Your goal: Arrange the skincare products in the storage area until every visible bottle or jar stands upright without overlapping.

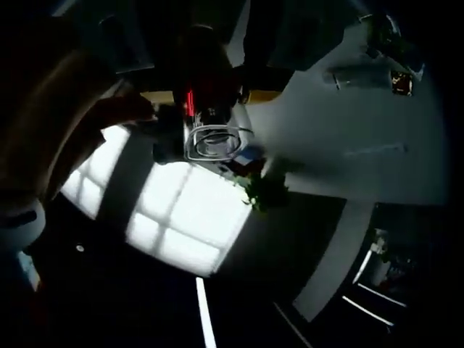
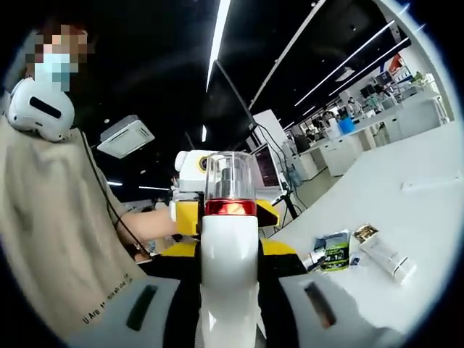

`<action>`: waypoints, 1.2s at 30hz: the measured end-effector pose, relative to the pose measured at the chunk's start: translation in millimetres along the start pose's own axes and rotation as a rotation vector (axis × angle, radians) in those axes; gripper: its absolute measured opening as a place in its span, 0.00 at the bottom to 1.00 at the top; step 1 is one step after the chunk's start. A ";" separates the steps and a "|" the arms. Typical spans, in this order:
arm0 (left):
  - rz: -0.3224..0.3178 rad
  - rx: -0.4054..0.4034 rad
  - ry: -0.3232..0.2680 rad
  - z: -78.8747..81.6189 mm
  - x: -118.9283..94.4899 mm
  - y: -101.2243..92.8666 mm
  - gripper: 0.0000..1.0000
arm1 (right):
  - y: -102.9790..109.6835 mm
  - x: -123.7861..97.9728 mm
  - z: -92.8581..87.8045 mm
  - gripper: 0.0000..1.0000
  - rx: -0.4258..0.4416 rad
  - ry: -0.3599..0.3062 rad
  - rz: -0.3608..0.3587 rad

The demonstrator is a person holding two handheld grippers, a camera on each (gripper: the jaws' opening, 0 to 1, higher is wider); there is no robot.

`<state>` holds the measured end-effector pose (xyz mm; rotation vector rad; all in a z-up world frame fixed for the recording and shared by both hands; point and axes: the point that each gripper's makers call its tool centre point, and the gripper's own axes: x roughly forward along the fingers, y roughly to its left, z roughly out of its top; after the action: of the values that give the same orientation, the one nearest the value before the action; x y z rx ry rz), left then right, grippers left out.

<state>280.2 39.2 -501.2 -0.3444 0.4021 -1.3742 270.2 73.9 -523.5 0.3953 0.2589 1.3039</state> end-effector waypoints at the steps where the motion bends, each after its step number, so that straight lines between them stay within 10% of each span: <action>1: 0.007 0.005 -0.001 0.3 0.7 0.9 0.30 | -1.5 -0.7 0.5 0.29 -0.004 -0.001 -0.006; 13: 0.128 0.126 0.116 -9.0 21.1 11.1 0.28 | -26.5 -7.3 -13.1 0.31 -0.150 0.142 -0.145; 22: 0.279 0.135 0.139 -19.6 42.1 42.3 0.27 | -66.4 -23.5 -17.5 0.34 -0.275 0.171 -0.436; 36: 0.301 0.220 0.267 -51.9 62.9 65.5 0.28 | -100.1 -39.9 -48.3 0.34 -0.289 0.217 -0.608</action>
<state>322.2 -12.1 -582.1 0.0819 0.4959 -1.1557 329.0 20.8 -611.1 -0.0767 0.3355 0.7647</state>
